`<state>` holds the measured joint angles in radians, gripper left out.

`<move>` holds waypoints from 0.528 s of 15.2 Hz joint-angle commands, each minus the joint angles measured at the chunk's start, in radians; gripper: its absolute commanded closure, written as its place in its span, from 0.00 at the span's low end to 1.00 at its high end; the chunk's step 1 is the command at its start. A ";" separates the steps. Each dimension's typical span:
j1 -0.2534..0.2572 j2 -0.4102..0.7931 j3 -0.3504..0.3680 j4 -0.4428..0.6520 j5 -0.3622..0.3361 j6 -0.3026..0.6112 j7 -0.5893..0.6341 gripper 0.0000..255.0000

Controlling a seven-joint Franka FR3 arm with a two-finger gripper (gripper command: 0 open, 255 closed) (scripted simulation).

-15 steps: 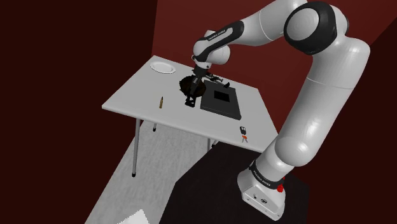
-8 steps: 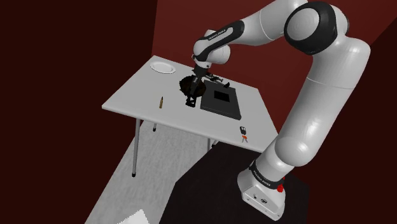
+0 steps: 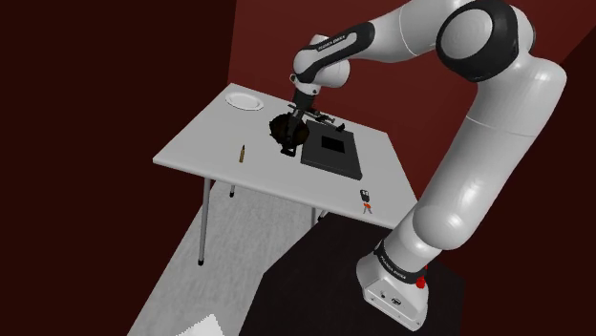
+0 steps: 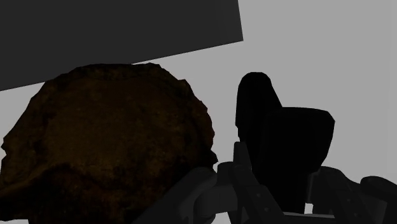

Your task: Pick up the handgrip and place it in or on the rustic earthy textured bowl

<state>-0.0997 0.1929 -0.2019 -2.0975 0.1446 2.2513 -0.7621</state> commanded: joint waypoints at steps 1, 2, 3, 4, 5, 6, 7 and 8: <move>0.001 -0.018 -0.002 0.007 -0.007 -0.024 0.006 1.00; 0.002 -0.025 -0.002 0.012 -0.010 -0.036 0.009 1.00; 0.002 -0.033 -0.003 0.017 -0.013 -0.048 0.011 1.00; 0.002 -0.040 -0.004 0.022 -0.016 -0.061 0.014 1.00; 0.003 -0.047 -0.004 0.028 -0.018 -0.073 0.016 1.00; 0.003 -0.053 -0.005 0.034 -0.021 -0.085 0.019 1.00; 0.003 -0.060 -0.005 0.039 -0.024 -0.097 0.021 1.00; 0.003 -0.067 -0.005 0.046 -0.026 -0.109 0.024 1.00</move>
<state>-0.0959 0.1307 -0.2066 -2.0584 0.1202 2.1527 -0.7396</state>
